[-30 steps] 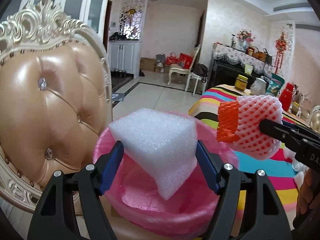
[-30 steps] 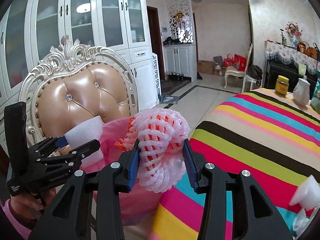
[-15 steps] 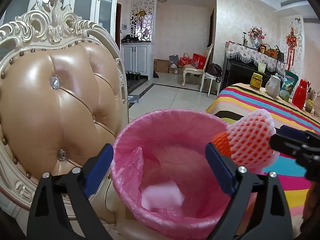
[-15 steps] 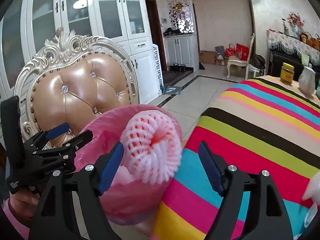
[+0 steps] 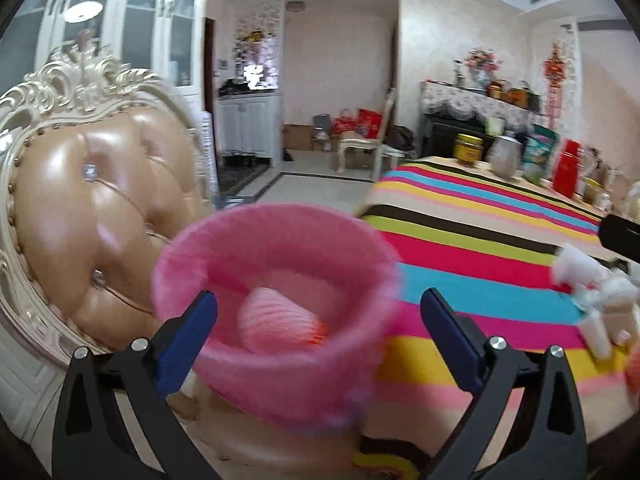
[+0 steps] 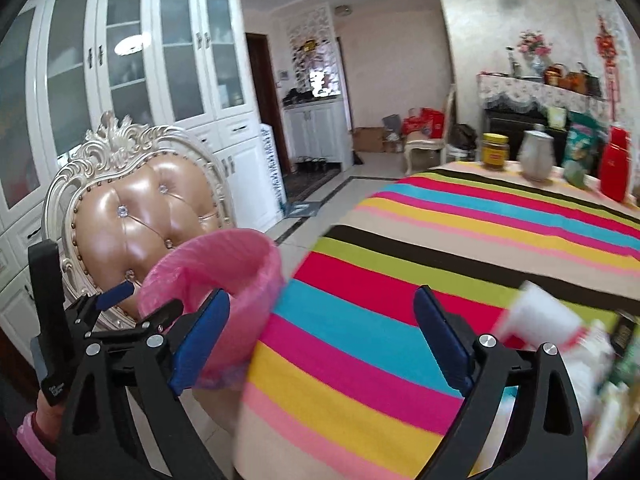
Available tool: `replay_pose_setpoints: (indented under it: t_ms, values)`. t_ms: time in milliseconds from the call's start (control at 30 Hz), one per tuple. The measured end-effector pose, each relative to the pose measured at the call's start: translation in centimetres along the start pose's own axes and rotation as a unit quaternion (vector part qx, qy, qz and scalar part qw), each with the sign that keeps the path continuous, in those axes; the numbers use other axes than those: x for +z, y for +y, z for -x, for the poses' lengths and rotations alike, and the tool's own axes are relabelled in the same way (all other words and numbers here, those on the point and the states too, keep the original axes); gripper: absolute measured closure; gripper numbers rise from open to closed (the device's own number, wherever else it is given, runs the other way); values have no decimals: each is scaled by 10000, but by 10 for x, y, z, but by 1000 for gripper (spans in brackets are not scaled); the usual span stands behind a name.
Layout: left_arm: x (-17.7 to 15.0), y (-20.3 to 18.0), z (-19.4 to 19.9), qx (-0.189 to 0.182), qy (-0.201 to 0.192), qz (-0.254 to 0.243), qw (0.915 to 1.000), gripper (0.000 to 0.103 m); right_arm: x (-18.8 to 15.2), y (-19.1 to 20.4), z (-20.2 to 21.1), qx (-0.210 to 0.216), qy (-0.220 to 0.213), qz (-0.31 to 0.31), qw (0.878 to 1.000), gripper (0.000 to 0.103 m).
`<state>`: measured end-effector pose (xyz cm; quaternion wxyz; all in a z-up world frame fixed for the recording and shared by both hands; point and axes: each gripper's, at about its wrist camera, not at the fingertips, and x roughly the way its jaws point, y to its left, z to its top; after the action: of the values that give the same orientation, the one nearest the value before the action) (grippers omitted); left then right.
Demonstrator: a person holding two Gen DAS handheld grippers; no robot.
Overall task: Collect trash
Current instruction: 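Open the right gripper over the pink bin to drop the pink net, then return to the table and grasp the cup-shaped pink foam net with the right gripper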
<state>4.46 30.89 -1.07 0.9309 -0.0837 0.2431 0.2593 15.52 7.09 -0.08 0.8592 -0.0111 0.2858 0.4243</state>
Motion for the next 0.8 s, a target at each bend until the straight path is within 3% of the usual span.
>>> replay_pose_setpoints:
  t_ms: [333, 600, 800]
  values:
    - [-42, -123, 38, -1089, 158, -612, 9920, 5, -59, -82, 108, -903, -174, -545, 9943, 13]
    - [-64, -176, 53, -1549, 279, -543, 9860, 5, -106, -122, 163, -1458, -133, -794, 9860, 12]
    - [-72, -209, 58, -1795, 371, -748, 9802, 5, -134, -147, 178, -1715, 97, -1054, 9795, 12]
